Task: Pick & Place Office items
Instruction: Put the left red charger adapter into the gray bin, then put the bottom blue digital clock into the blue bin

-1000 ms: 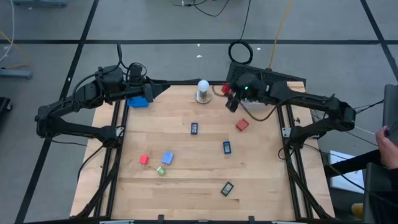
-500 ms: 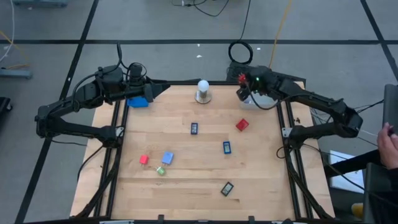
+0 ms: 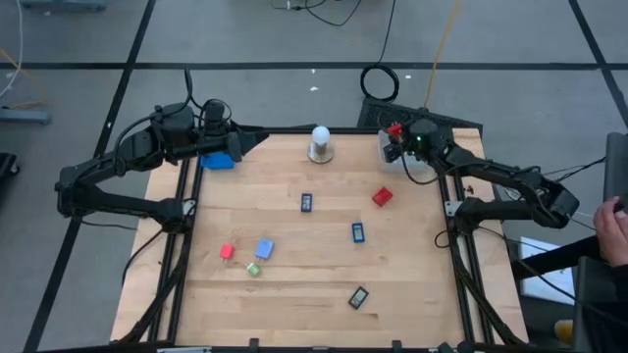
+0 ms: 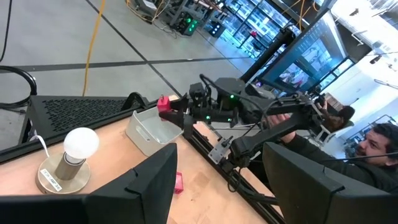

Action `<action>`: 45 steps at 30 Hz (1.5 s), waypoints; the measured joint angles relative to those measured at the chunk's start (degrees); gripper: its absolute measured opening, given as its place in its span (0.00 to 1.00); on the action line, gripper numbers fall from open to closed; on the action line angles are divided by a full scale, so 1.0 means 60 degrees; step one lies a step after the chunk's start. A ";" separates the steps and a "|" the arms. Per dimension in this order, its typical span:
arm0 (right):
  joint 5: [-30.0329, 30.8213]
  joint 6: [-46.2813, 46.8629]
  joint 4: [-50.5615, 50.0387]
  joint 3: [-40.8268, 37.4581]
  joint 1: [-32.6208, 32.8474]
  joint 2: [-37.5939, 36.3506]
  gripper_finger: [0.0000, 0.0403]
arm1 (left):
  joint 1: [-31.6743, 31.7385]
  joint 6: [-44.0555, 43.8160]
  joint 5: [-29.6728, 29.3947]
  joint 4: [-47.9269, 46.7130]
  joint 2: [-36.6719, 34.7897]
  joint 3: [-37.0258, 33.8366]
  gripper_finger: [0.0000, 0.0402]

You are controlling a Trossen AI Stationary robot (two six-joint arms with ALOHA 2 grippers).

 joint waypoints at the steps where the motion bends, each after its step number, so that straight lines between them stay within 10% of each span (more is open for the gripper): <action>1: -0.0002 -0.0022 0.0269 -0.0199 -0.0089 0.0000 0.51 | 0.0000 0.0000 0.0000 0.0000 0.0000 0.0000 0.59; 30: -0.1487 -0.0244 0.2534 -0.2054 -0.0607 0.0004 0.53 | 0.0004 -0.0018 -0.0007 -0.0007 0.0000 0.0000 0.59; 45: -0.2236 -0.0138 0.3204 -0.2054 -0.0596 0.0004 0.74 | 0.0004 -0.0035 -0.0007 -0.0004 0.0000 0.0000 0.59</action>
